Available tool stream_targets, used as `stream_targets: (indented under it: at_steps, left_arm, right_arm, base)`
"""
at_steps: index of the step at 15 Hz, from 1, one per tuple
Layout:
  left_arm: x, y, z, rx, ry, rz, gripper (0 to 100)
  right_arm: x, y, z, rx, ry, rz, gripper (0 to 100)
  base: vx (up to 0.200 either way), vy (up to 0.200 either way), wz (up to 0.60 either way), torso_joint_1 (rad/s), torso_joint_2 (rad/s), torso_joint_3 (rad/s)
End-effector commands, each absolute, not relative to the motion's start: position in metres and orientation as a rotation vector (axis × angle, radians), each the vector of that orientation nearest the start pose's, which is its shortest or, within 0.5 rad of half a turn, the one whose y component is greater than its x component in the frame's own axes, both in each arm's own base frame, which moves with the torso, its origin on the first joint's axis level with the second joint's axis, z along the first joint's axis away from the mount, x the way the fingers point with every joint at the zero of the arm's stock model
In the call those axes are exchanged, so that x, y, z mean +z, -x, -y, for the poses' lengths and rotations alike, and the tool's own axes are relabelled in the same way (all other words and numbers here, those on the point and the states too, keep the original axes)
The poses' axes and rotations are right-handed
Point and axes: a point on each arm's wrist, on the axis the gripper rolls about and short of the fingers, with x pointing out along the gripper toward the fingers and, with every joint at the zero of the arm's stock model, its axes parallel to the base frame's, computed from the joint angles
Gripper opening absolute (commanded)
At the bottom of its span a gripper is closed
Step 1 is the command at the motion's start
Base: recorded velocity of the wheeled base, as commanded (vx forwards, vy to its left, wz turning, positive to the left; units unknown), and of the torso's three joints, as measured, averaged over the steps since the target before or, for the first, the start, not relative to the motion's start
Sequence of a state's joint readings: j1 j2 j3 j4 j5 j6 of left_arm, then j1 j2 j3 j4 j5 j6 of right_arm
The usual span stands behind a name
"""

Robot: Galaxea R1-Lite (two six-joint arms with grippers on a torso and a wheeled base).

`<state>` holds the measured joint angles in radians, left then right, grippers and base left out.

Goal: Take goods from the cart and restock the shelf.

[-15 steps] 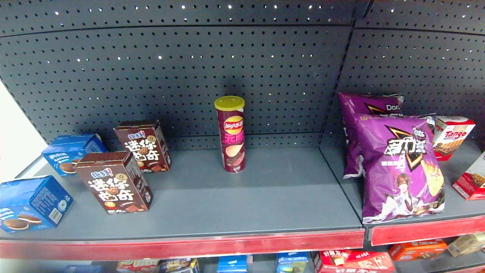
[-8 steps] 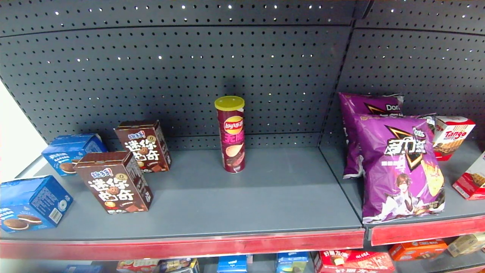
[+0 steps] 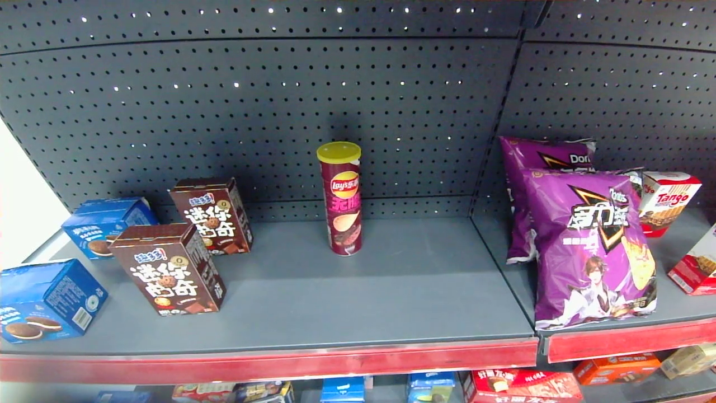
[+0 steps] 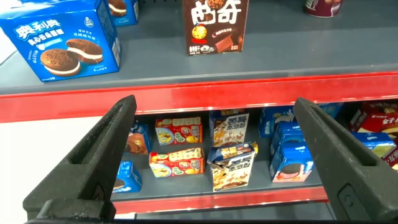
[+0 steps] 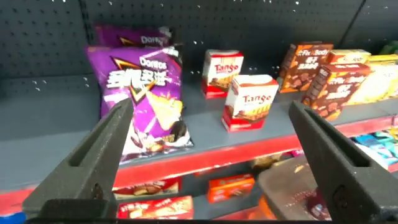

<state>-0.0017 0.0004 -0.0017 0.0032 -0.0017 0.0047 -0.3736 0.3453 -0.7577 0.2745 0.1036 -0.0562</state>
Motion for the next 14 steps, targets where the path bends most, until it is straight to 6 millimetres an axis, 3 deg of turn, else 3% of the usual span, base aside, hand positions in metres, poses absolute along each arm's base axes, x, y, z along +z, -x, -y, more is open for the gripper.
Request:
stream_targets:
  at_steps: [1,3,5,8,11,14]
  left_arm:
    - [0.076,0.023,0.000,-0.003,-0.005,-0.002,100]
    - [0.076,0.023,0.000,-0.003,-0.005,-0.002,100]
    - [0.076,0.023,0.000,-0.003,-0.005,-0.002,100]
    - [0.076,0.023,0.000,-0.003,-0.005,0.000,100]
    - [0.076,0.023,0.000,-0.003,-0.006,-0.002,100]
    - [0.076,0.023,0.000,-0.003,-0.006,-0.002,100]
  right_arm:
    - [0.252,0.046,-0.022,-0.325,0.112,0.114,100]
    - [0.245,0.048,-0.029,-0.433,0.119,0.069,100]
    - [0.235,0.060,-0.035,-0.428,0.102,-0.021,100]
    - [0.227,0.075,-0.038,-0.347,0.112,-0.004,100]
    - [0.228,0.072,-0.035,-0.369,0.083,-0.017,100]
    - [0.216,0.068,-0.033,-0.369,0.044,-0.044,100]
  base:
    - [0.000,0.000,0.00,0.000,0.00,0.000]
    - [0.000,0.000,0.00,0.000,0.00,0.000]
    - [0.000,0.000,0.00,0.000,0.00,0.000]
    - [0.000,0.000,0.00,0.000,0.00,0.000]
    - [0.000,0.000,0.00,0.000,0.00,0.000]
    - [0.000,0.000,0.00,0.000,0.00,0.000]
